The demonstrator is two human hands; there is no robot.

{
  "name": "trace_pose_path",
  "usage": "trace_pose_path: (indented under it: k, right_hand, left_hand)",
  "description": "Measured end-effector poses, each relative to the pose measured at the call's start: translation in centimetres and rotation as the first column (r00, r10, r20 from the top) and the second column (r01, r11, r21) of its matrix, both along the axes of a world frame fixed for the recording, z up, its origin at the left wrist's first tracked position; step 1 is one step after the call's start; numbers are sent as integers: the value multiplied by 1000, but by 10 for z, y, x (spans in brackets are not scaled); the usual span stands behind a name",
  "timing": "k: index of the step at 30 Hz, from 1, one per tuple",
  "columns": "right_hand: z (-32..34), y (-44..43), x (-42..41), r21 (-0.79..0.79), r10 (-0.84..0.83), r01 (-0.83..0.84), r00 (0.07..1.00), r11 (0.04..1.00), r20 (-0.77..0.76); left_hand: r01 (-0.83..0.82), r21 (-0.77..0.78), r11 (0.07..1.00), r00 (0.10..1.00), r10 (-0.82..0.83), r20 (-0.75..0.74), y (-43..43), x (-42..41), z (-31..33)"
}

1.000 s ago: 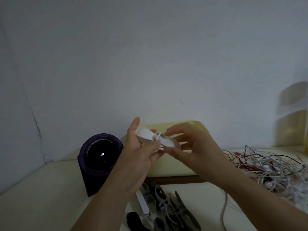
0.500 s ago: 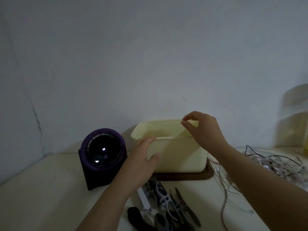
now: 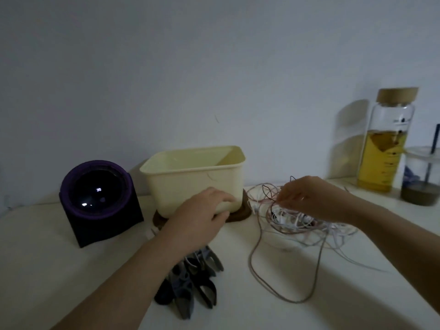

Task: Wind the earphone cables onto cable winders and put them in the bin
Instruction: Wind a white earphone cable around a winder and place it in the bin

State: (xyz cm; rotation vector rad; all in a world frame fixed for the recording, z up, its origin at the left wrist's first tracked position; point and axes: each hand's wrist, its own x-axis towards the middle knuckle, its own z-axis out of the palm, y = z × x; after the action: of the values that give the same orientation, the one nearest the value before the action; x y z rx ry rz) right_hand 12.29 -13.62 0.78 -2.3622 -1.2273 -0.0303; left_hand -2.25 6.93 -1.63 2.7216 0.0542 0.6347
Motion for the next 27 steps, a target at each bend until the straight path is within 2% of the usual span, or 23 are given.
trace_pose_path:
  k: [3,7,10,12,14,16,18,21,23,27]
  right_hand:
    - [-5,-19,-3,-131,31,-24,998,991,54]
    - [-19,-34,-7,-321,112,-88,992,943,57]
    - [-29,-41,-8,-327,138,-119,990,937,36]
    - [-31,-43,-6,-327,126,-106,991,939,39]
    - [-31,-46,-3,-341,109,-88,993,936,44]
    - [-30,-47,0,-347,96,-76,995,935,41]
    - [-27,-44,2,-334,90,-67,995,940,54]
    - [-22,-32,2,-314,65,-30,992,949,104]
    - [-17,-27,4,-238,6,34,986,971,164]
    - [7,-19,15,32,-155,152,950,988,272]
  left_hand:
    - [114,79,990,984,-102,-146,-26,19,-9]
    - [185,185,965,955,-133,-264,-50,43,-20]
    - [174,359,917,946,-55,-318,-61,58,-24]
    - [156,399,904,948,-23,-317,-58,64,-24]
    - [130,272,954,961,-53,-272,-52,67,-19]
    - [87,62,994,984,-76,-161,-47,64,-6]
    - [56,-123,991,996,-63,-58,-44,58,13]
    - [51,-245,968,998,-40,48,-42,49,41]
    - [48,-288,956,991,-11,130,-36,47,53]
    - [48,-441,896,969,66,238,-16,38,65]
